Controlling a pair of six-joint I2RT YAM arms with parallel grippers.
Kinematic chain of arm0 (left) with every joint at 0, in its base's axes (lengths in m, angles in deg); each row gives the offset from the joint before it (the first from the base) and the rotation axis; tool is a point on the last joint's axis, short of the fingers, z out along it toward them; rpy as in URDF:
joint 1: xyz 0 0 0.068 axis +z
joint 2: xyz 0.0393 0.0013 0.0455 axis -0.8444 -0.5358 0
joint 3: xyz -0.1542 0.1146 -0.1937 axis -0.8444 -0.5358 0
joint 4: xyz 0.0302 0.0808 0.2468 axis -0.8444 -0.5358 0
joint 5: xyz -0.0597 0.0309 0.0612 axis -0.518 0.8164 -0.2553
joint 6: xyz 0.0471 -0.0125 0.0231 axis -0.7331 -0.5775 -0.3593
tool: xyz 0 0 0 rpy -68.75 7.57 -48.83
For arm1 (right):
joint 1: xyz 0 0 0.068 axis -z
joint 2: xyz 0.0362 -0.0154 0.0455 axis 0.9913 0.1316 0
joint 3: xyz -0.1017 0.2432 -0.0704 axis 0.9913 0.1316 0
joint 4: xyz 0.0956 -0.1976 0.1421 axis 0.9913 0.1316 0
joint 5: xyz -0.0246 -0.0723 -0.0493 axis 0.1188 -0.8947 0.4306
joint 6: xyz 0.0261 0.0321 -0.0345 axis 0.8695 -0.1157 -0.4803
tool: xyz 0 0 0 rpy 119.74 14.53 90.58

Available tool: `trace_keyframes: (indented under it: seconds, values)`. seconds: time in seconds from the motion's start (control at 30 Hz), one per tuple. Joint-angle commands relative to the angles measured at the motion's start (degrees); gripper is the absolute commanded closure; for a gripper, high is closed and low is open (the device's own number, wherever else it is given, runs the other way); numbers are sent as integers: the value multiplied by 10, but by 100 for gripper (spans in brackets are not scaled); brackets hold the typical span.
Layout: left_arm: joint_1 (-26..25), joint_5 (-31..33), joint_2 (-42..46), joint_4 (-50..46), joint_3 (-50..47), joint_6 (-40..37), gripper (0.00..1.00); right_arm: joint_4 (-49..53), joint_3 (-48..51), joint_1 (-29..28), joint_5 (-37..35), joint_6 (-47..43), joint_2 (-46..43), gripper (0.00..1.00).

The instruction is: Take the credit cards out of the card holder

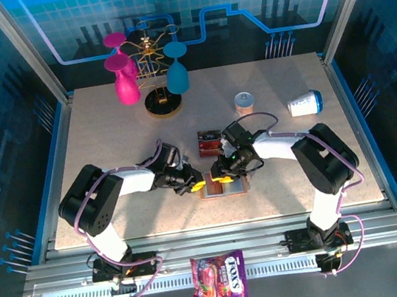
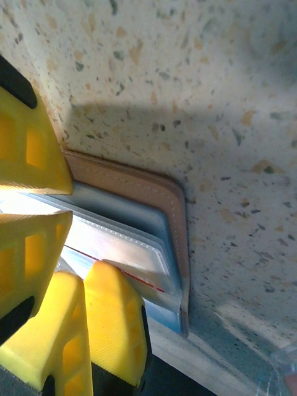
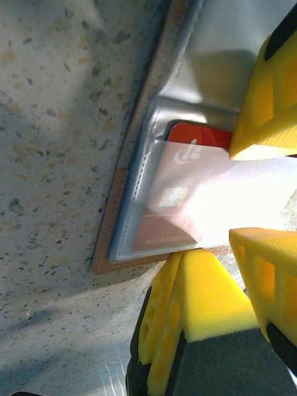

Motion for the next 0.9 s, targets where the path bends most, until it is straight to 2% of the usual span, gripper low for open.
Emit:
trace_keyframes:
  seconds: [0.0, 0.57, 0.87]
  values:
    - [5, -1, -15, -16, -17, -4, 83, 36, -6, -8, -20, -10, -13, 63]
    - [7, 1, -13, -18, -24, -6, 84, 66, -21, -5, -50, -33, -19, 59]
    - [8, 0, 10, -31, -6, -8, 83, 69, -26, -1, -42, -38, -29, 60]
